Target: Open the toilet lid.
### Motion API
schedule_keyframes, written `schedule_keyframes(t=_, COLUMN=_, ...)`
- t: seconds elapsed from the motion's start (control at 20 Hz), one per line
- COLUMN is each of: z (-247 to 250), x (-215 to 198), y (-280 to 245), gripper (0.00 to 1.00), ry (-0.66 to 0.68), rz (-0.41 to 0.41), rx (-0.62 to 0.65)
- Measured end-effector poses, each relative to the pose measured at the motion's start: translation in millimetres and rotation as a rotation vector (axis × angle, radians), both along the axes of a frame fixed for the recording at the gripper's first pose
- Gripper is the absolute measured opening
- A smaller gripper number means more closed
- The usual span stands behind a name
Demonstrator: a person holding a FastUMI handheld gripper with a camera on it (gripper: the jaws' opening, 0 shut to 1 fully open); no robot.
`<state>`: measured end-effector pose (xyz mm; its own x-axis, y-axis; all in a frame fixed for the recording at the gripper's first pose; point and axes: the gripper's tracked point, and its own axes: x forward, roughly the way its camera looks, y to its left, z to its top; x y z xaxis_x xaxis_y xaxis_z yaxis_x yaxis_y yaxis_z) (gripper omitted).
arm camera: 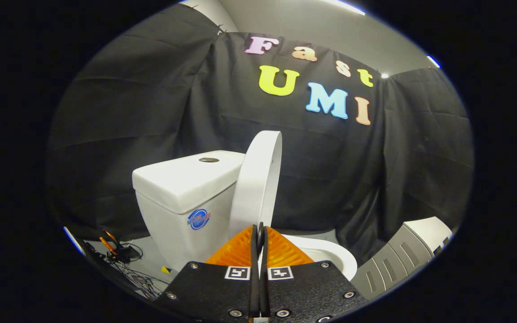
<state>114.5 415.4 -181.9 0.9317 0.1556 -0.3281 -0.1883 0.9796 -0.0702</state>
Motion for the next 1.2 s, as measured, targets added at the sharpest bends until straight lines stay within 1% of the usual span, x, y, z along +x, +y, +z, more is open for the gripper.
schedule_keyframes(t=0.15, z=-1, x=0, y=18, gripper=0.00, ry=-0.004, rz=0.045, rx=-0.014)
schedule_keyframes(t=0.25, z=1, x=-2, y=23, gripper=0.00, ry=-0.006, rz=0.060, rx=-0.036)
schedule_keyframes(t=0.4, z=-2, x=-2, y=29, gripper=0.00, ry=0.001, rz=0.076, rx=0.008)
schedule_keyframes(t=0.45, z=0, x=-2, y=29, gripper=0.00, ry=-0.001, rz=0.070, rx=0.018)
schedule_keyframes(t=0.6, z=0, x=-1, y=29, gripper=0.00, ry=0.000, rz=0.078, rx=0.021)
schedule_keyframes(t=0.75, z=-3, x=-2, y=36, gripper=0.00, ry=0.016, rz=0.086, rx=0.093)
schedule_keyframes(t=0.85, z=-3, x=-3, y=44, gripper=0.05, ry=0.032, rz=0.131, rx=0.150)
schedule_keyframes(t=0.9, z=-8, x=-2, y=45, gripper=0.17, ry=0.062, rz=0.139, rx=0.145)
schedule_keyframes(t=1.0, z=-13, x=-7, y=32, gripper=0.30, ry=0.088, rz=0.128, rx=0.089)
schedule_keyframes(t=1.05, z=-8, x=-10, y=32, gripper=0.40, ry=0.072, rz=0.133, rx=0.078)
schedule_keyframes(t=1.15, z=7, x=-21, y=26, gripper=0.78, ry=0.029, rz=0.142, rx=0.097)
schedule_keyframes(t=1.2, z=16, x=-27, y=19, gripper=0.96, ry=0.009, rz=0.145, rx=0.127)
